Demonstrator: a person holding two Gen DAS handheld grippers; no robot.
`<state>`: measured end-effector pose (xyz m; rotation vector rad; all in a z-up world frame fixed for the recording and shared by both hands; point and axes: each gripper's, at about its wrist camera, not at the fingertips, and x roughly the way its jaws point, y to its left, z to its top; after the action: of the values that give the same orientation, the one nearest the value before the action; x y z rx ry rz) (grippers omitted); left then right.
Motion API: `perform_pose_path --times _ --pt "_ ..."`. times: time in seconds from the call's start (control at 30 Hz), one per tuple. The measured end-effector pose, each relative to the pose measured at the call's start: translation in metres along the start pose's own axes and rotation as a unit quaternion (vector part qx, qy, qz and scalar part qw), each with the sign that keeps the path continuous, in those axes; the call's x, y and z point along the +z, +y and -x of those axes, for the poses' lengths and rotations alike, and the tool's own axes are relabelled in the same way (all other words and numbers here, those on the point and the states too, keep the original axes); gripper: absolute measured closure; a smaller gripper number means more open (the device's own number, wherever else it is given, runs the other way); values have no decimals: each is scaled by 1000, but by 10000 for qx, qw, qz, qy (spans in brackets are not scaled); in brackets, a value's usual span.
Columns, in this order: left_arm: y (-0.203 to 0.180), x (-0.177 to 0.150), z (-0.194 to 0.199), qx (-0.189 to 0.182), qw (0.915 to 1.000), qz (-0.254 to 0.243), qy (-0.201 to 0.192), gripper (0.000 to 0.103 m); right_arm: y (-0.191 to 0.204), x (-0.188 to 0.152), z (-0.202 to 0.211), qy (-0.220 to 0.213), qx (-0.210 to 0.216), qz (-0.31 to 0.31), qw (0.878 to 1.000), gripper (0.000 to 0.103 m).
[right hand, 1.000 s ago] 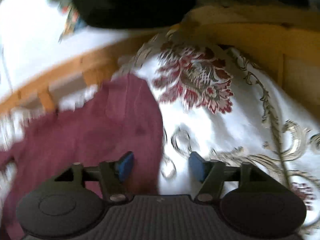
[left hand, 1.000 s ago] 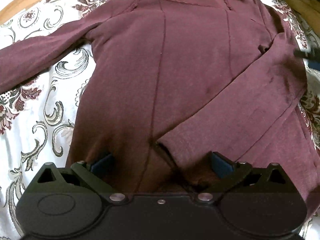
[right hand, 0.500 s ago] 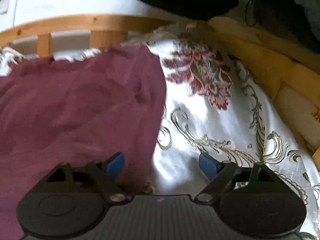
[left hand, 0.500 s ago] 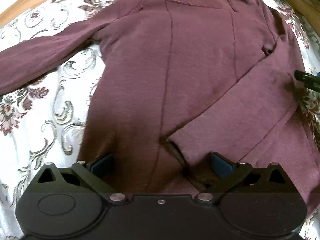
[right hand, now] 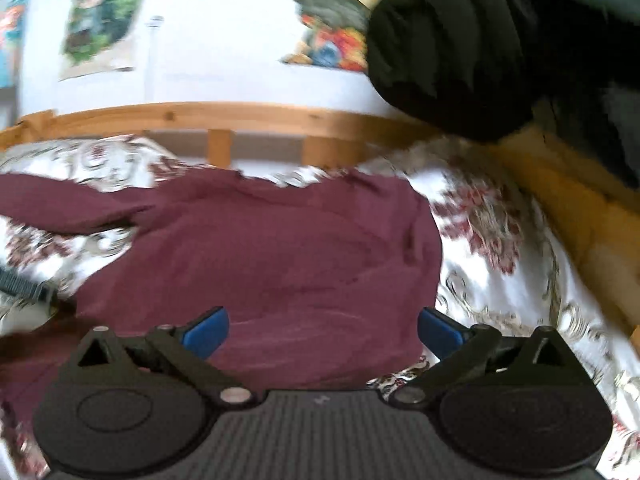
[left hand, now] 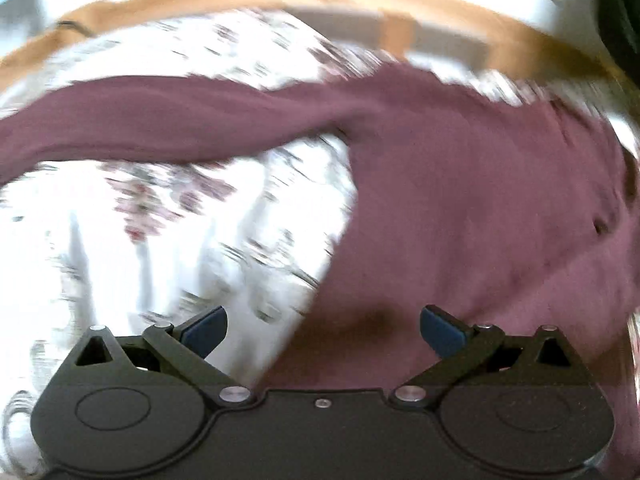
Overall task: Fold small clothes
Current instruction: 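Move the left tool to the other sleeve cuff and close on it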
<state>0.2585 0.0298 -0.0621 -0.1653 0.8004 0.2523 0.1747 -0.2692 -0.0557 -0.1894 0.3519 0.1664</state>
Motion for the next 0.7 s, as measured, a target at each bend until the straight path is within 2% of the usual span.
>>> perform_pose_path --times 0.17,0.27,0.4,0.47,0.5,0.53,0.63,0.67,0.7 --pt "36 16 23 382 9966 604 -420 1 17 -4 24 -69 186 73 9998 0" --pt "68 20 35 280 9930 1090 -345 1 24 -9 19 130 489 -17 9987 0" --pt "110 21 48 217 9830 1788 -359 1 31 -17 2 401 542 -16 9977 0" --pt "136 24 53 32 9755 2171 -367 1 31 -20 -4 524 587 -90 9969 0" --pt "150 25 53 -81 9700 2409 -321 1 31 -21 -6 565 629 -133 9963 0" --pt "167 26 52 -194 9605 2765 -248 1 31 -23 -7 590 664 -166 9959 0" --pt "218 27 48 -446 9255 3759 -70 1 31 -24 -12 671 746 -212 9947 0" --pt "231 29 46 -453 9185 3927 -70 1 32 -25 -13 691 745 -211 9946 0" --pt "242 31 45 -417 9150 4009 -146 1 33 -25 -14 709 745 -206 9945 0"
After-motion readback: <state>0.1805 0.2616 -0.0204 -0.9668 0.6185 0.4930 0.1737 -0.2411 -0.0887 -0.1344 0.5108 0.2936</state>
